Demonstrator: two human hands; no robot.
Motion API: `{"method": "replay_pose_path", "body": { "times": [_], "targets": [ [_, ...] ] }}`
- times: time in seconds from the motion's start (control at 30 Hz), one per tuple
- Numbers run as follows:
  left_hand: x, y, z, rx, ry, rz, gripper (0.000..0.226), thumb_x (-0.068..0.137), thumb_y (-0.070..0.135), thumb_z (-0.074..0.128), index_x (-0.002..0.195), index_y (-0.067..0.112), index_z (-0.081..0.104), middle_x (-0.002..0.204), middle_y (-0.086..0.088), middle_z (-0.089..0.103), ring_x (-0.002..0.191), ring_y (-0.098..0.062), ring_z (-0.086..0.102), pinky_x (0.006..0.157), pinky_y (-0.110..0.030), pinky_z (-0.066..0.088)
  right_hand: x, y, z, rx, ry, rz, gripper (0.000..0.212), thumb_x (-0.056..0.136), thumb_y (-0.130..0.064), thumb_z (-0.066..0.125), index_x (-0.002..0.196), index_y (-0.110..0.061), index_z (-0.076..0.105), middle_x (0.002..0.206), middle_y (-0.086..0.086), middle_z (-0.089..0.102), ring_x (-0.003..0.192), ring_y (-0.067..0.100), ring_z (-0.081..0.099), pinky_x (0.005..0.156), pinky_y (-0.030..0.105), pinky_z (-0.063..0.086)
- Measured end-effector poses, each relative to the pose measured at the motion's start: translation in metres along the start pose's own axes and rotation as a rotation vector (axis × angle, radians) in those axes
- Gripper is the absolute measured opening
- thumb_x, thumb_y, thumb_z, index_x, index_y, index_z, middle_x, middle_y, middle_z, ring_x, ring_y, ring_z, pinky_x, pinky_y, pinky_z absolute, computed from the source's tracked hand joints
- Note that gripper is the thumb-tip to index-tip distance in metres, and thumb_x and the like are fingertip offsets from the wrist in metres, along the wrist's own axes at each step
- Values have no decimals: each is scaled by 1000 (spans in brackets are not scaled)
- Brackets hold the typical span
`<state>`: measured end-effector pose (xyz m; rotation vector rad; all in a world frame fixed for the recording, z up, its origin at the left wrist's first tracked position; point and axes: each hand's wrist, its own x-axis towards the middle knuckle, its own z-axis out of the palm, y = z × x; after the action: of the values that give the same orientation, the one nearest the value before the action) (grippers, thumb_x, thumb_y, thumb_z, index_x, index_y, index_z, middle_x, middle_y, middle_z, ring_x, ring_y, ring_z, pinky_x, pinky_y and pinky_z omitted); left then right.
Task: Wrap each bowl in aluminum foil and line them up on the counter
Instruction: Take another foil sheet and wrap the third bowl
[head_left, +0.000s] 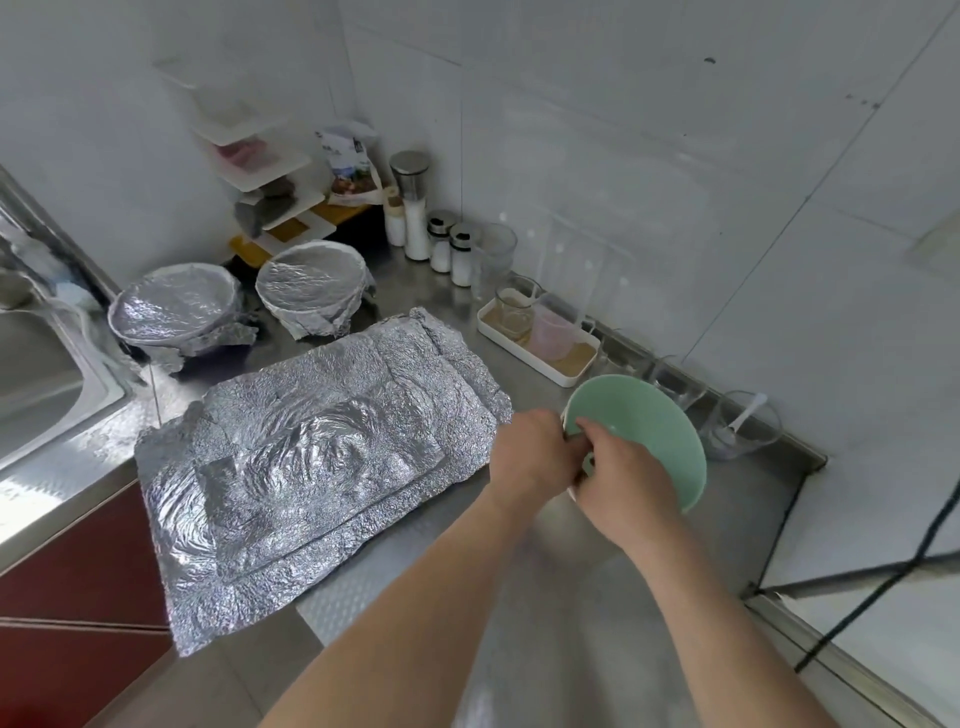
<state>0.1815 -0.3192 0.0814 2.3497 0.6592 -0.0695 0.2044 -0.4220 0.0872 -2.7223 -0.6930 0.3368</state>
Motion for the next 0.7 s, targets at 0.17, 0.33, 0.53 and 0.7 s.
{"method": "replay_pose_path", "body": {
  "times": [0.17,0.33,0.53,0.7],
  "targets": [
    [-11,-5,-39,-289,136,-74,40,87,34,58,60,5,58,56,-7,55,63,-31,54,57,-33,40,-8,-25,-17,-90,243,-176,41,86,-26,62,126,-20,54,102,5,68,99,32,60,77,42,41],
    [-32,-52,-78,-637,221,-275,26,71,27,57,52,10,63,52,-6,67,61,-28,70,67,-42,60,-8,-65,7,-197,314,-379,22,62,-11,76,73,-27,64,69,-10,62,81,19,61,74,36,29],
    [-62,-134,-85,-940,103,-350,20,91,20,62,86,2,69,83,-11,74,76,-17,70,76,-33,55,0,-95,64,-167,164,-523,28,75,-9,50,85,-30,66,74,-11,64,86,14,62,78,33,27],
    [-58,-202,-61,-684,239,-428,11,90,23,68,93,16,76,95,-3,73,79,-16,63,74,-29,49,5,-95,87,-75,107,-483,22,65,-1,68,66,-21,60,61,-4,59,70,24,59,61,32,38]
  ]
}}
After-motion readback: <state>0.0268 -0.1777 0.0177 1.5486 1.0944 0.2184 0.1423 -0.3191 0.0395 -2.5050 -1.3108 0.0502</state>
